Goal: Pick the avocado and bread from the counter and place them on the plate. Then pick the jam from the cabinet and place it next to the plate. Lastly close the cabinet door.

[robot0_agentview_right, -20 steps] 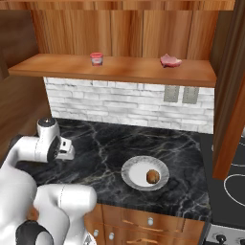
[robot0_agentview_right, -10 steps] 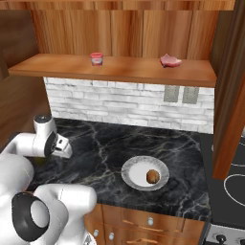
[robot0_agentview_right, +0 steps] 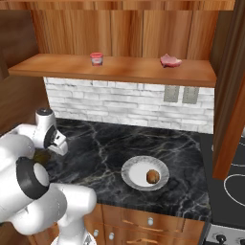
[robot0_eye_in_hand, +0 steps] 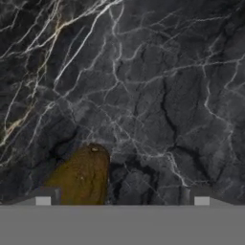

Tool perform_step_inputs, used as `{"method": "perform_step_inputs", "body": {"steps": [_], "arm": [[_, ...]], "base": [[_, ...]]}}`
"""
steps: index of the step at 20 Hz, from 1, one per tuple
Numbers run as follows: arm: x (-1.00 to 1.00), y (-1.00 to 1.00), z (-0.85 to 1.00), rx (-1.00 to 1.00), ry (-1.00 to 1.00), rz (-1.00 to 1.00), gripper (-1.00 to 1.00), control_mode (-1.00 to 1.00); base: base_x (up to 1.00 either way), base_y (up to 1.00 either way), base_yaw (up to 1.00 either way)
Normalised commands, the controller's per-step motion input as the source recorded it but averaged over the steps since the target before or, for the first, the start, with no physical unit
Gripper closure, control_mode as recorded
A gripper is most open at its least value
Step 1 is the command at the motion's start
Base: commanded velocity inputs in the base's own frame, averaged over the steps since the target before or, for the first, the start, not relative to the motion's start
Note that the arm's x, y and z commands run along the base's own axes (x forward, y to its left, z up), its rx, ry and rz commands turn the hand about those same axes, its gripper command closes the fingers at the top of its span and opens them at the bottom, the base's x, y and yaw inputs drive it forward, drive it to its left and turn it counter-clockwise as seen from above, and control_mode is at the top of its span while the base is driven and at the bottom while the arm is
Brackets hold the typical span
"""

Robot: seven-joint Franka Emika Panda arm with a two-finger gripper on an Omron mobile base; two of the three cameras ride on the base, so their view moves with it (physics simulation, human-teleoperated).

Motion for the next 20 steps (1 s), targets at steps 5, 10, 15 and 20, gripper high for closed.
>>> {"method": "perform_step_inputs", "body": {"steps": [5,10,15,20], "arm": [[0.13,0.36,-0.21,0.06,0.11,-0.08,-1.00,-1.00],[0.00,0.44,-0.36,0.00,0.11,-0.06,-1.00,-1.00],[0.00,0.34,-0.19,0.00,0.08,-0.06,-1.00,-1.00],[0.02,0.11,-0.10,-0.01,0.07,-0.09,-1.00,-1.00]], "base": [[0.00,0.00,0.00],[0.00,0.00,0.00],[0.00,0.00,0.00],[0.00,0.00,0.00]]}}
